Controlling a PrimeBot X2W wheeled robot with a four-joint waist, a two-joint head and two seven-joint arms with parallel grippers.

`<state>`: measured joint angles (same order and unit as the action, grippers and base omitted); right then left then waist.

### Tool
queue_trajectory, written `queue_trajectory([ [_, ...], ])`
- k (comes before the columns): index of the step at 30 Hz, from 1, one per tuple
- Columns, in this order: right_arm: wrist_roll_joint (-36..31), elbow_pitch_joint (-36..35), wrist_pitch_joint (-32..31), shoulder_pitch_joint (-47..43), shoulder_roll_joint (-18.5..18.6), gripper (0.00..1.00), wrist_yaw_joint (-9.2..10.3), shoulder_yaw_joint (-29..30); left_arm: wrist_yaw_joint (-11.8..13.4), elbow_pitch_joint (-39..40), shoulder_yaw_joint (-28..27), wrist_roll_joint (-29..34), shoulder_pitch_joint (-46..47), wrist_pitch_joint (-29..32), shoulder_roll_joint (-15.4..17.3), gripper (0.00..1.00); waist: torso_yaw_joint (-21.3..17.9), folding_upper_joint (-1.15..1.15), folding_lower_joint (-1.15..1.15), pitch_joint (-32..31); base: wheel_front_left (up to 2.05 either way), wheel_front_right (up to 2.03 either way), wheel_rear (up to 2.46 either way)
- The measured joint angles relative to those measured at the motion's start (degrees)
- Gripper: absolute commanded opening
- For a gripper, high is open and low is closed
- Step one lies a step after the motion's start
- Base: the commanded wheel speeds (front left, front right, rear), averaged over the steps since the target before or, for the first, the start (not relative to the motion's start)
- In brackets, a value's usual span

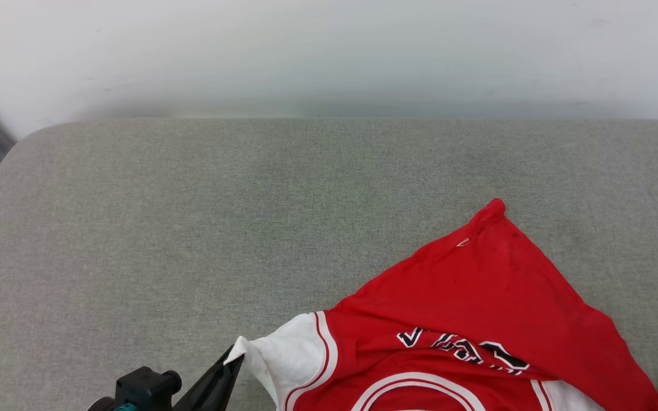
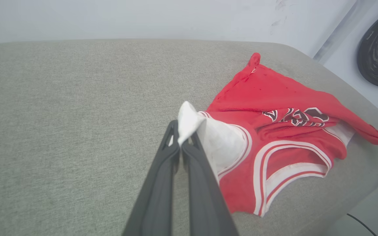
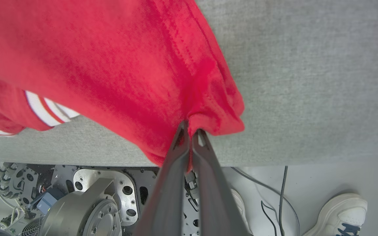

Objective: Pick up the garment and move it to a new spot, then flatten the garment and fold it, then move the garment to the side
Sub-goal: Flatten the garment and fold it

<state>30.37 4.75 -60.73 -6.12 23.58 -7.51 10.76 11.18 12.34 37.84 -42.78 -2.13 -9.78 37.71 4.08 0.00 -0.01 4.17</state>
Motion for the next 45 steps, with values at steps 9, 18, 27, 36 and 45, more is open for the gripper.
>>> queue_trajectory([
  [9, 2.71, -4.83, 1.21, 3.40, 2.63, 1.00, 0.01, -1.67, 0.16, 1.42, 0.53, 0.42, 0.13, 0.51, 0.27, 0.00, 0.74, 0.00, 0.01, 0.71, 0.00, 0.00, 0.00],
  [18, 2.67, -14.50, -5.87, 19.57, 3.33, 1.00, 0.01, -6.48, -0.67, 5.04, 1.91, 3.27, 4.58, 1.64, -0.23, 0.00, 4.41, 0.00, 0.02, 5.92, 0.00, 0.00, 0.00],
  [27, -3.98, -3.91, -8.23, 33.37, 4.59, 1.00, 0.01, -11.91, -2.71, 4.97, 3.99, 5.30, 10.09, 2.03, -3.66, 0.00, 10.89, 0.00, 0.03, 12.66, 0.00, 0.00, 0.00],
  [36, -8.00, 5.57, -7.82, 36.64, 7.92, 1.00, 0.01, -13.46, -5.37, 1.75, 6.87, 6.50, 13.41, 1.52, -7.55, 0.00, 17.75, 0.00, 0.02, 17.79, 0.00, 0.00, 0.00],
  [45, -9.22, 7.25, -6.27, 36.74, 11.85, 1.00, -0.04, -15.95, -5.61, -0.65, 7.36, 6.59, 14.19, 0.64, -8.59, 0.00, 21.02, 0.00, 0.00, 20.45, 0.00, 0.00, 0.00],
])
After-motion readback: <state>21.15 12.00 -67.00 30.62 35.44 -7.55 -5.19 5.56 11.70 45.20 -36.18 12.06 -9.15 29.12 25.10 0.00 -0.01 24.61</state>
